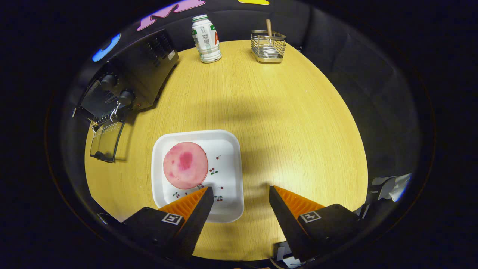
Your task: Open the toaster oven, put the food inside, and close the toaster oven door.
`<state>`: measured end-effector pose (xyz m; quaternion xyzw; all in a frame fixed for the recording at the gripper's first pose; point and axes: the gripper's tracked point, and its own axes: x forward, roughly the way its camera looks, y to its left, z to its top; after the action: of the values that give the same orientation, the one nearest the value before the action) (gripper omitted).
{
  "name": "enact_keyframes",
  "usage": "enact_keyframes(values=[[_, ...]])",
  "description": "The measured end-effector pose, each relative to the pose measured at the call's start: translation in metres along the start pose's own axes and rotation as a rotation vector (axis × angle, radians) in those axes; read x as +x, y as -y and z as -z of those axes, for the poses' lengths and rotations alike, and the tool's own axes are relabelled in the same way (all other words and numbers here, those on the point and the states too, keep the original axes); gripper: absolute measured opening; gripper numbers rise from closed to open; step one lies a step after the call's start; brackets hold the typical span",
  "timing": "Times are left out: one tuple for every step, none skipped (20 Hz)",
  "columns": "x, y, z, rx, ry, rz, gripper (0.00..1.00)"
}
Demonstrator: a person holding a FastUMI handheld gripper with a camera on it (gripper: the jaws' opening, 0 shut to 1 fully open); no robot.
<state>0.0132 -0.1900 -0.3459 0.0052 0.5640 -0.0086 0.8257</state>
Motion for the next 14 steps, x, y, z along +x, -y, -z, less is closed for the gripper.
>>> enact_keyframes(values=[[0.003, 0.001, 0.002, 0.003, -0.014, 0.002, 0.97], [0.005, 0.001, 0.004, 0.008, -0.027, 0.001, 0.94], [0.008, 0.002, 0.007, 0.012, -0.043, 0.003, 0.82], [0.007, 0.002, 0.009, 0.031, -0.063, 0.000, 0.75], [0.007, 0.005, 0.007, 0.044, -0.062, 0.008, 0.68], [0.006, 0.006, 0.007, 0.062, -0.064, 0.006, 0.67], [0.007, 0.006, 0.007, 0.078, -0.073, 0.003, 0.61], [0.009, 0.004, 0.008, 0.093, -0.084, -0.005, 0.50], [0.010, 0.004, 0.009, 0.110, -0.099, -0.010, 0.39], [0.011, 0.004, 0.010, 0.117, -0.106, -0.014, 0.33], [0.010, 0.006, 0.010, 0.121, -0.106, -0.013, 0.32], [0.011, 0.007, 0.010, 0.145, -0.110, -0.024, 0.28], [0.009, 0.005, 0.012, 0.157, -0.111, -0.043, 0.16], [0.008, 0.004, 0.012, 0.149, -0.104, -0.073, 0.16]])
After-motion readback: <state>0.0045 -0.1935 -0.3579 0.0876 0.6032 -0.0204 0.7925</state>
